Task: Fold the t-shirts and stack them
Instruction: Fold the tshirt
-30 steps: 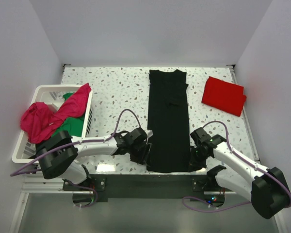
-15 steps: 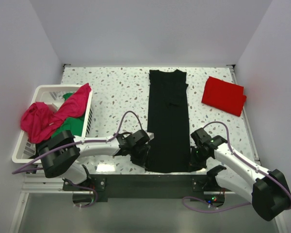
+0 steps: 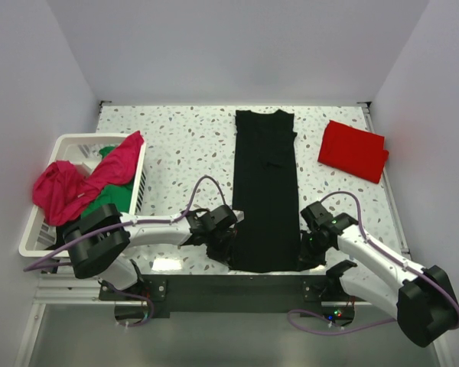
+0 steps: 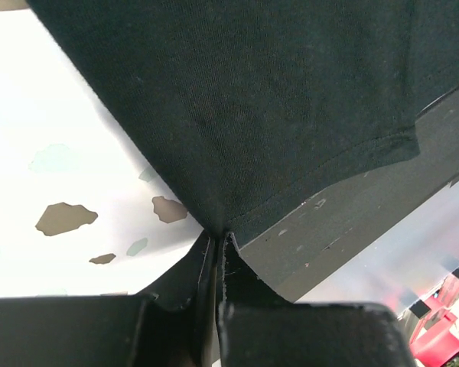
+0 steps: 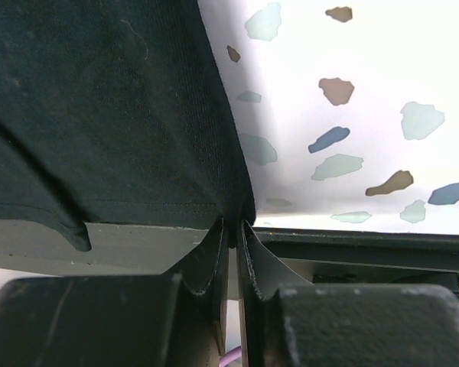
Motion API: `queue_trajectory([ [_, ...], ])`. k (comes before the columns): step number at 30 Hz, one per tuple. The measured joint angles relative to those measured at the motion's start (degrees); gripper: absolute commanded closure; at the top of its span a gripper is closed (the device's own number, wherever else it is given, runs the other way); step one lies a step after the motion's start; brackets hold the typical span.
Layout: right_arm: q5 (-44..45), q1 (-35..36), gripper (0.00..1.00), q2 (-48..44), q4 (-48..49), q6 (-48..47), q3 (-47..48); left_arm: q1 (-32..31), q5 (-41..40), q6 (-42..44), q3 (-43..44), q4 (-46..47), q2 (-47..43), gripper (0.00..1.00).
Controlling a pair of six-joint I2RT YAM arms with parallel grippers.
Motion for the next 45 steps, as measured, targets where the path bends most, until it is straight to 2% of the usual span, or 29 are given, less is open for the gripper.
queue_trajectory([
  [3, 0.0, 0.0, 1.0, 0.4, 0.0, 0.0, 0.0, 0.0, 0.1, 0.0, 0.0, 0.0, -0.1, 1.0],
  [8, 0.1, 0.0, 1.0, -0.1, -2.6, 0.0, 2.4, 0.0, -0.7, -0.4, 0.3, -1.1, -2.2, 1.0],
  [18, 3.5, 0.1, 1.0, -2.2, -9.5, 1.5, 13.6, -0.3, -5.5, -0.7, 5.9, -4.1, -6.3, 1.0],
  [24, 6.6, 0.1, 1.0, 3.5, -9.5, 1.5, 19.0, 1.4, -8.2, -0.4, 7.5, -4.3, -6.5, 1.0],
  [34, 12.6, 0.1, 1.0, 13.0, -5.4, 0.9, 27.9, 9.0, -9.2, 3.5, 9.5, -2.5, -5.8, 1.0],
  [45, 18.4, -2.3, 1.0, 25.2, 0.8, -2.4, 37.8, 17.1, -7.0, 10.1, 15.8, 0.8, 1.1, 1.0],
])
